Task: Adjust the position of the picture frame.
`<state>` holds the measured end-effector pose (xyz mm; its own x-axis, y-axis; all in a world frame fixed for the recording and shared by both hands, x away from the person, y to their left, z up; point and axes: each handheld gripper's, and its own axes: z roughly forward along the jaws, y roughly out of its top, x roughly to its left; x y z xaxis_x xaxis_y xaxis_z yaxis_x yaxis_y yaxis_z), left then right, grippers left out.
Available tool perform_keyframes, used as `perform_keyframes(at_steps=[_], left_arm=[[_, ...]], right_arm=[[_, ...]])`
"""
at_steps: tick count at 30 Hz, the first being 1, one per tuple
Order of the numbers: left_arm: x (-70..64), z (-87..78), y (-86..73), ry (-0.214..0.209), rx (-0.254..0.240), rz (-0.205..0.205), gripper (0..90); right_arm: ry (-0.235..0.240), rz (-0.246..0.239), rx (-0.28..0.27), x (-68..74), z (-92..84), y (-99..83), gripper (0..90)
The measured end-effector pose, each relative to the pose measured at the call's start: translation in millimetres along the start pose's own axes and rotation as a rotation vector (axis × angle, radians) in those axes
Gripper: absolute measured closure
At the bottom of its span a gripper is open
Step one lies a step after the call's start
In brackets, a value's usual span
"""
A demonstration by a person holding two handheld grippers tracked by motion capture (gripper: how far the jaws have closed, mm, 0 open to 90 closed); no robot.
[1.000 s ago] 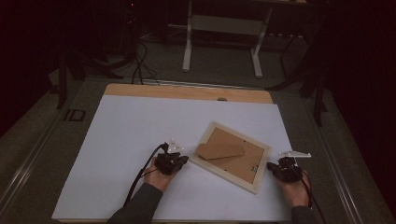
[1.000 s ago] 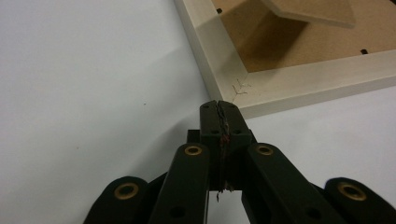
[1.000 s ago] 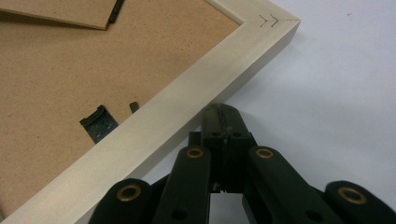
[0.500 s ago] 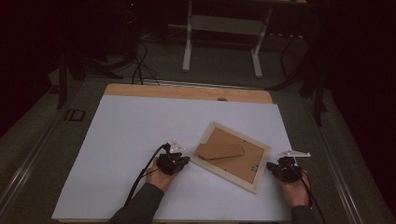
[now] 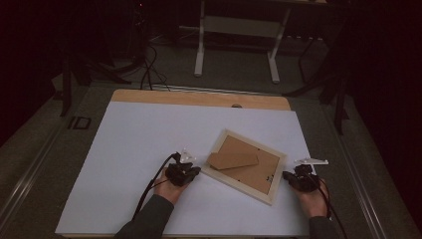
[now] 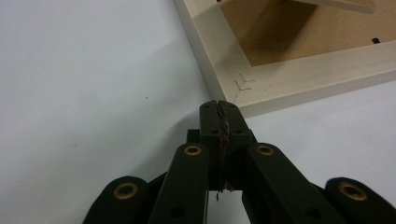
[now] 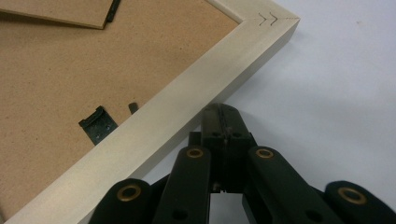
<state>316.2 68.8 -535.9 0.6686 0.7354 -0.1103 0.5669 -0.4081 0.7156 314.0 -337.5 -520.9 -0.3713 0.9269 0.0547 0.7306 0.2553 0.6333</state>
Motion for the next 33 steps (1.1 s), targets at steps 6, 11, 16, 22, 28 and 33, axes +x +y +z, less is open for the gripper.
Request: perform_keyframes(at_steps=[6,11,16,22,28,33], left_arm=[[2.0,-1.1,-0.6,0.013,0.002,-0.005,90.0],[4.3,-2.3,-3.5,0.017,-0.010,-0.023,90.0],[5.9,-4.4,-6.1,0.022,-0.016,-0.034,90.0],[7.0,-6.2,-8.3,0.027,-0.021,-0.042,90.0],[9.1,-7.7,-9.7,0.026,-0.023,-0.049,90.0],[9.8,-7.9,-9.5,0.032,-0.021,-0.054,90.0]], right_arm=[[0.000,-0.003,0.005,2.7,5.0,6.5,89.8],[0.006,0.000,0.006,8.0,8.3,9.5,89.8],[0.011,-0.011,0.009,14.6,10.2,11.2,89.8],[0.024,-0.031,0.014,22.7,8.5,8.8,89.9],[0.057,-0.054,0.031,29.4,3.5,3.4,89.9],[0.055,-0.070,0.049,34.0,1.9,3.2,89.9]])
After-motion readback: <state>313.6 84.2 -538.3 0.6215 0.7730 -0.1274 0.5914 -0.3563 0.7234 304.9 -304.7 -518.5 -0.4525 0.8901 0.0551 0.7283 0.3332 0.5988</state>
